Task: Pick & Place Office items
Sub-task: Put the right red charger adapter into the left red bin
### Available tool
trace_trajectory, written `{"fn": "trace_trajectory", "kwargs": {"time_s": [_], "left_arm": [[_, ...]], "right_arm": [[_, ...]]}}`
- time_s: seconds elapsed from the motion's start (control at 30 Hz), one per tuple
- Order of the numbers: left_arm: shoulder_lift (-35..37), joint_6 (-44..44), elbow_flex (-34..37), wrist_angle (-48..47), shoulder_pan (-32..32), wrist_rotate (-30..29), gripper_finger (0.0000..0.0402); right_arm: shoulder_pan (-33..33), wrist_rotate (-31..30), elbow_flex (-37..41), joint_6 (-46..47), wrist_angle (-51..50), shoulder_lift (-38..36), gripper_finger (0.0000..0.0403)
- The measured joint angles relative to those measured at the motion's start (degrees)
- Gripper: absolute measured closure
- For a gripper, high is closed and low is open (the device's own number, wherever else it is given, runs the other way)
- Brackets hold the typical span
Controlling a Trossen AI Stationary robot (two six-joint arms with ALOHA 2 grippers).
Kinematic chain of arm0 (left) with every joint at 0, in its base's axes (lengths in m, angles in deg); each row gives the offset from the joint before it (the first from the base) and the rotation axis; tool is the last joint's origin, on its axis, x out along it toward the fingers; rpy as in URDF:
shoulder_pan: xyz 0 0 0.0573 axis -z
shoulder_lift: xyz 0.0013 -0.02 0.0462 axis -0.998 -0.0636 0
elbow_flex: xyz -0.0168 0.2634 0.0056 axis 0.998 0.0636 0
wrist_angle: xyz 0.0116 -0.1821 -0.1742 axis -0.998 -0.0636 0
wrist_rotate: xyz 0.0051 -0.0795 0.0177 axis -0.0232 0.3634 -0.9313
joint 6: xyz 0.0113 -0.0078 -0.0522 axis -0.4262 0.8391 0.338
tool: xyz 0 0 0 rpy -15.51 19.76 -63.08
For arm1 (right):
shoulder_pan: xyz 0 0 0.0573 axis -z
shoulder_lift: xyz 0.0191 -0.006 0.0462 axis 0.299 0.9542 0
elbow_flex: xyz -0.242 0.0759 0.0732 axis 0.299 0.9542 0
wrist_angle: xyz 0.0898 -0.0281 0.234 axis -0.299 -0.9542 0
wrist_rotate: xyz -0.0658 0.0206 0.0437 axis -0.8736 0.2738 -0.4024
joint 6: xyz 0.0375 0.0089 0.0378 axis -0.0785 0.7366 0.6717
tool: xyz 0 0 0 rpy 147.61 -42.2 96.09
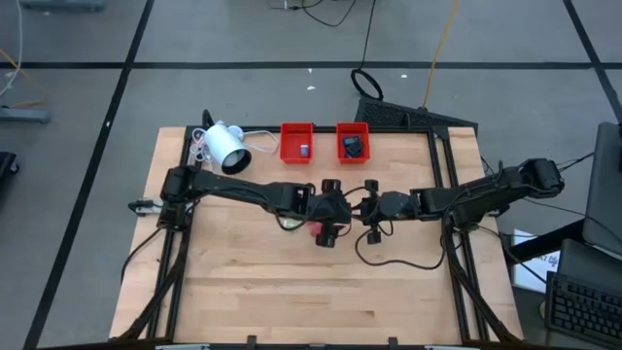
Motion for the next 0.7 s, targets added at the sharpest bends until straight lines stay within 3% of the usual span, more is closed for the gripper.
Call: {"fn": "trace_trajectory", "kwargs": {"time_s": [0.27,0.4,0.53,0.7], "left_arm": [[0.0,3.9,0.0,-2.9,-0.9,-2.5,0.0098],[-0.7,5.6,0.0,-2.3,-2.3,1.6,0.0098],[-1.1,5.2,0.2,-2.1,-2.9,1.8,0.0100],[-0.8,4.3,0.2,-3.0,-3.4,3.3,0.0149]], "right_arm": [[0.0,0.0,0.0,-0.5,0.6,0.0,0.0368],[0.0,0.0,0.0,-0.6,1.8,0.0,0.0368],[0.0,0.0,0.0,-0.4,1.5,0.0,0.0367],[0.0,-0.2,0.0,-0.4,1.4,0.0,0.0368]]}}
